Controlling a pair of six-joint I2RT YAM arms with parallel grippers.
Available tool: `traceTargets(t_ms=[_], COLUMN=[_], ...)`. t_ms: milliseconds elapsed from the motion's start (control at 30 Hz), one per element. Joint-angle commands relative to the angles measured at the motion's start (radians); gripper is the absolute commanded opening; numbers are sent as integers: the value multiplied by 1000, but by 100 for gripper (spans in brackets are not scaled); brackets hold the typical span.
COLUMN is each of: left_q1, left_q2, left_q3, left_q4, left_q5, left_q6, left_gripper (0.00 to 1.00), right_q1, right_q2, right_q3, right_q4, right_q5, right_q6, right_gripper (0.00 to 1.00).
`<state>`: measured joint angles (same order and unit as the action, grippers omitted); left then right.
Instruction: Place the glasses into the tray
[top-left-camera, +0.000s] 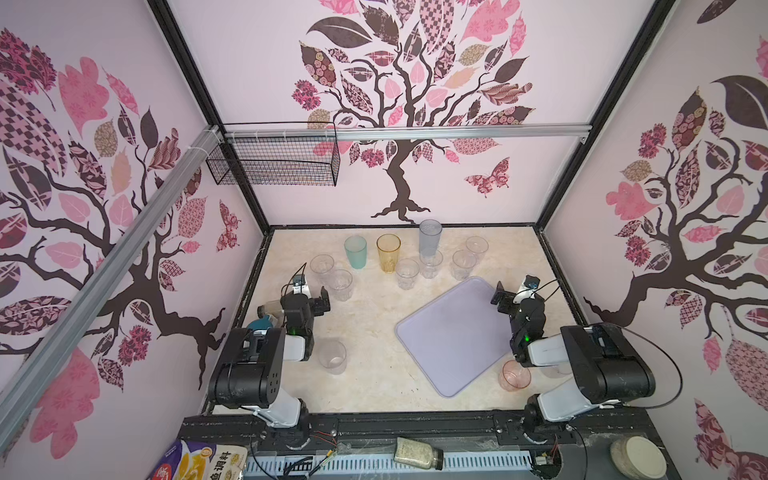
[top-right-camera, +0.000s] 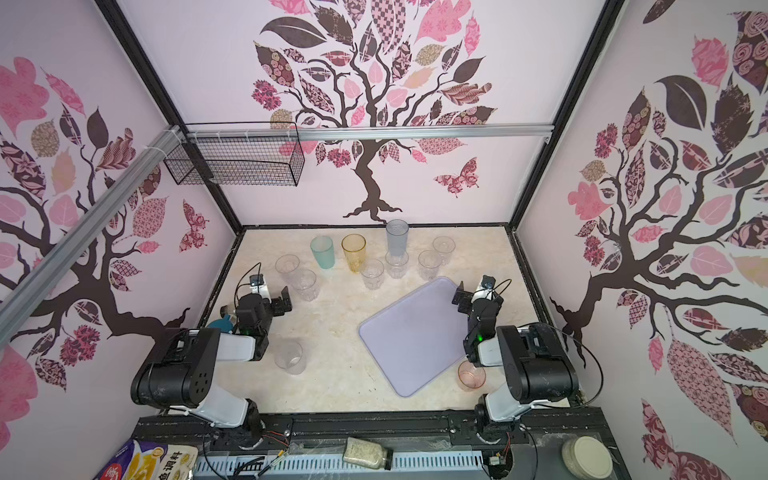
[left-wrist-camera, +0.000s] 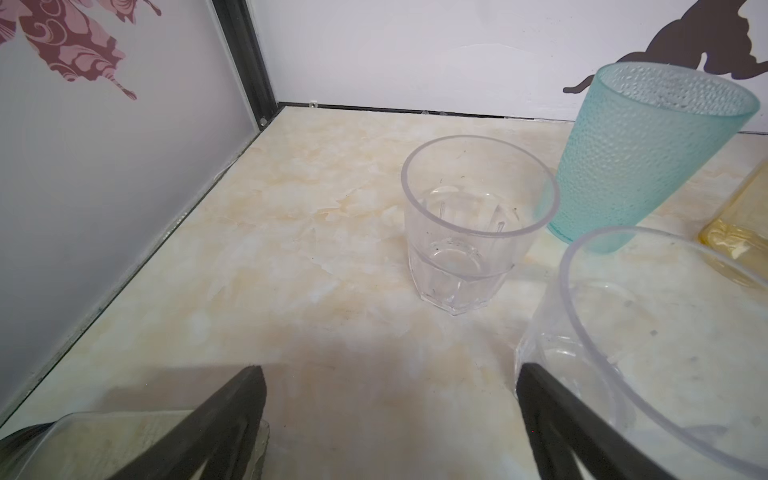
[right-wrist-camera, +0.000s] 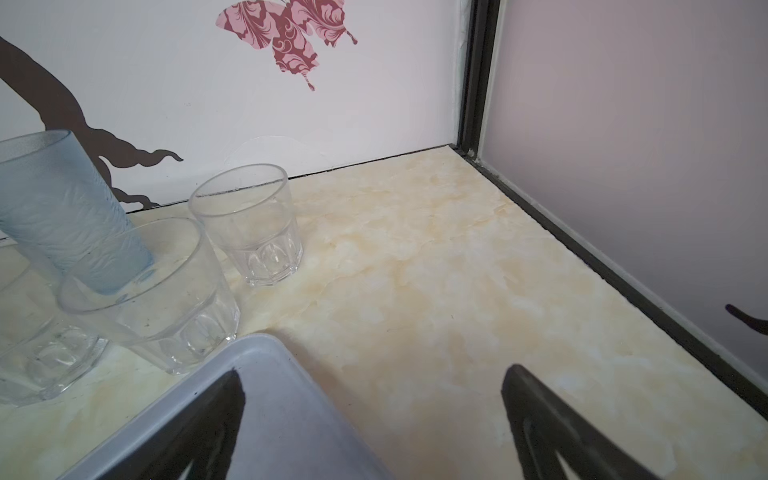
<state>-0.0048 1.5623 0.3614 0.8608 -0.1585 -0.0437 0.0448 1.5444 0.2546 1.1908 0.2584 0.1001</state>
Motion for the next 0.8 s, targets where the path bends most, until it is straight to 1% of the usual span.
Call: traceTargets(t_ms=[0,200,233,267,767], left_q1=[6,12,30,32,32], left_q2=[-6,-5,-4,-6,-6], left_q3=[25,29,32,31,31], left_q4=[4,-1,-5,-9,-13], left_q5=[23,29,58,65,65], left_q6=[14,7,-1,0,0], left_gripper=[98,98,98,98,98], right_q1=[6,10,10,12,15], right_q2=[13,14,14,14,16], right_q3=[14,17,17,16,21], right_q4=[-7,-12,-12,-12,-19], right_q5=[7,11,12,12,5], right_q6=[-13,-17,-17,-17,-27], right_gripper=[99,100,100,100,100])
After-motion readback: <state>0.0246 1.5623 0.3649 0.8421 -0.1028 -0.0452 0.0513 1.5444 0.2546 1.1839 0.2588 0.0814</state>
